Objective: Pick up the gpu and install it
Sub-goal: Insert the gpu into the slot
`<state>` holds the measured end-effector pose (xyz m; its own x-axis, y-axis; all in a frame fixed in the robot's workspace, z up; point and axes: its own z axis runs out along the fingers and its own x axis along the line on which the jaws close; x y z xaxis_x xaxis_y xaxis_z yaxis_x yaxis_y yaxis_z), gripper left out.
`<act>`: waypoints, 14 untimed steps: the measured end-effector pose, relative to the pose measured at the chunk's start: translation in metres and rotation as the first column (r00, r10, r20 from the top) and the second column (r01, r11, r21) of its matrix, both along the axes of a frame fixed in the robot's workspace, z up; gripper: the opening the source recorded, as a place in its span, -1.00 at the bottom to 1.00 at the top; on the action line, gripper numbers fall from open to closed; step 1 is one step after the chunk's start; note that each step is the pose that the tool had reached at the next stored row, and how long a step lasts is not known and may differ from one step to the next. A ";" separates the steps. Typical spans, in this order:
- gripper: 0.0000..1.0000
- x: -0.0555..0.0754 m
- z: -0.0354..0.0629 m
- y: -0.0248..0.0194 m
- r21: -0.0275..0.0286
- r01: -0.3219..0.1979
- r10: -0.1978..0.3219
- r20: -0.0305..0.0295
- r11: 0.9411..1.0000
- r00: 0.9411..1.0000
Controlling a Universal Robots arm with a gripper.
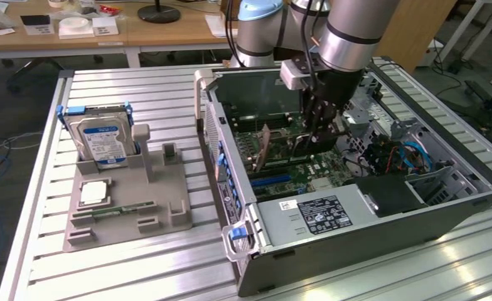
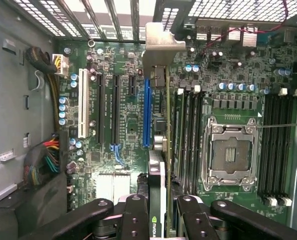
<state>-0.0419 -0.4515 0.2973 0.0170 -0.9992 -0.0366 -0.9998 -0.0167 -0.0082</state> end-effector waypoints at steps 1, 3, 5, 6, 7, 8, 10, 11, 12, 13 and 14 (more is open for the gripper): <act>-0.47 0.000 -0.0002 0.0000 0.000 0.000 0.000 0.000 1.000 1.000; -0.47 -0.001 -0.0009 0.0000 0.000 0.000 0.000 0.000 1.000 1.000; -0.47 -0.001 -0.0012 -0.0001 0.000 -0.001 0.001 0.000 1.000 1.000; -0.47 -0.001 -0.0012 -0.0001 0.000 -0.001 0.001 0.000 1.000 1.000; -0.47 -0.001 -0.0012 -0.0001 0.000 -0.001 0.001 0.000 1.000 1.000; -0.47 -0.002 -0.0013 0.0000 0.000 0.000 0.000 0.000 1.000 1.000; -0.47 -0.003 -0.0014 -0.0007 0.000 0.000 0.000 0.000 1.000 1.000; -0.47 -0.003 -0.0014 -0.0014 0.000 -0.001 0.001 0.000 1.000 1.000; -0.47 -0.003 -0.0014 -0.0019 0.000 -0.001 0.001 0.000 1.000 1.000; -0.47 -0.004 -0.0019 -0.0021 0.000 -0.001 0.001 0.001 1.000 1.000; -0.47 -0.004 -0.0025 -0.0022 0.001 -0.001 0.001 0.001 1.000 1.000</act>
<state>-0.0460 -0.4537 0.2948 0.0177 -0.9991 -0.0373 -0.9998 -0.0174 -0.0090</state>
